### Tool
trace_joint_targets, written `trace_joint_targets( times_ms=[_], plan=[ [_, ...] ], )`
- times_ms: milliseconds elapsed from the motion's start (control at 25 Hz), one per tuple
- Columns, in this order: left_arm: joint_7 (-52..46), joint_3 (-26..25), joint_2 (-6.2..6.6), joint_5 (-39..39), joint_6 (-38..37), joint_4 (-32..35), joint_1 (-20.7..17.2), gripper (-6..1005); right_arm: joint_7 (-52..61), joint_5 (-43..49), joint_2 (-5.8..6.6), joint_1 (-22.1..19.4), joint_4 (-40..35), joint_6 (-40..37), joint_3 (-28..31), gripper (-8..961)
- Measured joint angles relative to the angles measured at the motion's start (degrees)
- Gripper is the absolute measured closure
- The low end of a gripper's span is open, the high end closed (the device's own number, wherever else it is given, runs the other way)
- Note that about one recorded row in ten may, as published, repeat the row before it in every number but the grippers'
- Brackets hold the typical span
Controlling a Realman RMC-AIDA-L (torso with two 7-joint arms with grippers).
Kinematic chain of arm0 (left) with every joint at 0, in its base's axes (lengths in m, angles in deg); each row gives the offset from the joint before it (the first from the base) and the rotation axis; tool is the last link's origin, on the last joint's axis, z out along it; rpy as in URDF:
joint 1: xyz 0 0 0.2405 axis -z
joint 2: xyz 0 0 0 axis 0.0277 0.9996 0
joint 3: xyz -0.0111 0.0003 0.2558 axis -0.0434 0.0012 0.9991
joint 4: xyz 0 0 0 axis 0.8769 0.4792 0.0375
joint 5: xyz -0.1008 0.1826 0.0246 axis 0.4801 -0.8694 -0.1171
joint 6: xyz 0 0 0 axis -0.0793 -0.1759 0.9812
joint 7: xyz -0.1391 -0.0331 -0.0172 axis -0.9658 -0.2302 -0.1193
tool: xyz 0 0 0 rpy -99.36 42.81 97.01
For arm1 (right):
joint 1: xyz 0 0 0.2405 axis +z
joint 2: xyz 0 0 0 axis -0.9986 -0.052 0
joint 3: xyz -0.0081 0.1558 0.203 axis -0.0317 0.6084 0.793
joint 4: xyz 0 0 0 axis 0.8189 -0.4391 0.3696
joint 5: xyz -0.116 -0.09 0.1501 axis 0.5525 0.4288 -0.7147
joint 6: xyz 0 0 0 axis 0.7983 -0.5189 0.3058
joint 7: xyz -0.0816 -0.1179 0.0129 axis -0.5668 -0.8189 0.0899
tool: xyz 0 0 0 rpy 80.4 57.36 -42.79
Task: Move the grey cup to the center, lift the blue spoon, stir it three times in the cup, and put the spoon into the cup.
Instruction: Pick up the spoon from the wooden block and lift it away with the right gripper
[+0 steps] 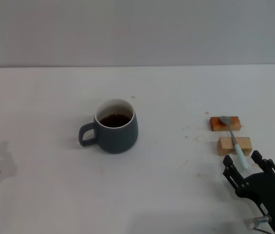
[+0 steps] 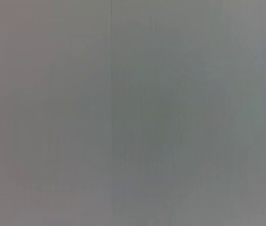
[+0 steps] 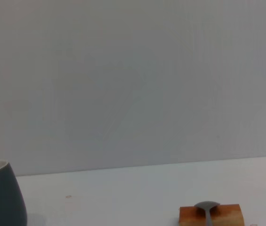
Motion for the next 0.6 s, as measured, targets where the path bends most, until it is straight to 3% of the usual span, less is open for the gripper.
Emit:
trace_joint_targets(
  times_ms=[600],
  plan=[
    [0.0,0.0,0.0,0.0,0.0,0.02,0.0,1001,0.0,0.0,0.0,-0.02,0.06,0.0,0.0,213]
  ],
)
